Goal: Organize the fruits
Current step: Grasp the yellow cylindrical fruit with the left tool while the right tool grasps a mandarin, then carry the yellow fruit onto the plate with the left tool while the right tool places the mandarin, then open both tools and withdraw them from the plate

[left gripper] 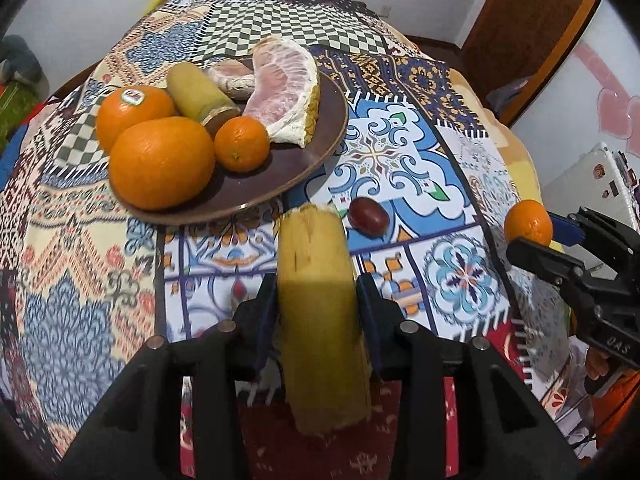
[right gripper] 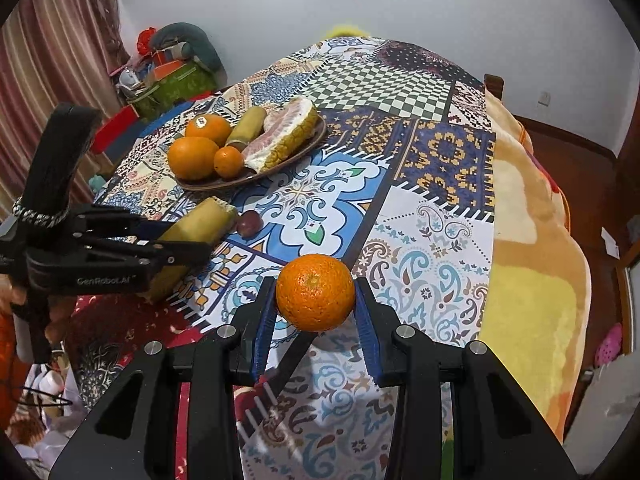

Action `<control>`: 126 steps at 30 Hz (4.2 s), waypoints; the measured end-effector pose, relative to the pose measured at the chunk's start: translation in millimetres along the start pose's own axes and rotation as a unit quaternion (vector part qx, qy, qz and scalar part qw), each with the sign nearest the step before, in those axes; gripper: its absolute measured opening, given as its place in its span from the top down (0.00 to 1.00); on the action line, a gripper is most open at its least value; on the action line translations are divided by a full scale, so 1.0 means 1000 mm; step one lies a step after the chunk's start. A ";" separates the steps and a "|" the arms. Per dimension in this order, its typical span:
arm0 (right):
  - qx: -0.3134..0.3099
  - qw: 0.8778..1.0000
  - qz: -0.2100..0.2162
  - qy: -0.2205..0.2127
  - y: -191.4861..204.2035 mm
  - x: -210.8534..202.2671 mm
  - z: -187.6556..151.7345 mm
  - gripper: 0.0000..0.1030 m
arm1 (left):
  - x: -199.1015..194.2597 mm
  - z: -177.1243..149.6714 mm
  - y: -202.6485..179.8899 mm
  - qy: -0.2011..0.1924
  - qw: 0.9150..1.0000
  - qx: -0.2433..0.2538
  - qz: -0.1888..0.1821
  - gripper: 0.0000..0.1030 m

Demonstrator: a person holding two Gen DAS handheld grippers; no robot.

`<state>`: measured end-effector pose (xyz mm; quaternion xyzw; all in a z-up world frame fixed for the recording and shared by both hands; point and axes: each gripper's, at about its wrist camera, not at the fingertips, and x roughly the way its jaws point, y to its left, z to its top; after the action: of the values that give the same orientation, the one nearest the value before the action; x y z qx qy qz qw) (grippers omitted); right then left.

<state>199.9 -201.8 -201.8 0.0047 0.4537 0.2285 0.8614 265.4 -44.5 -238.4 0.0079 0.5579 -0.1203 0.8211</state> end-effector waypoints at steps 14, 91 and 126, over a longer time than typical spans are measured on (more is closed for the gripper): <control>-0.008 1.000 0.007 -0.016 0.010 -0.002 0.016 0.66 | -0.029 0.006 0.001 -0.060 0.998 0.002 0.003 0.64; -0.100 0.994 0.027 -0.016 0.044 0.101 0.137 0.66 | -0.023 0.103 0.128 -0.143 0.976 -0.163 -0.024 0.48; -0.063 0.996 0.025 -0.057 0.024 0.050 0.122 0.58 | -0.030 0.103 0.084 -0.136 0.984 -0.087 0.072 0.34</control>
<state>310.7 -135.9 -164.0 -0.0253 0.3883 0.2780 0.8783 366.9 27.6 -182.2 -0.0401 0.4478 -0.0120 0.8932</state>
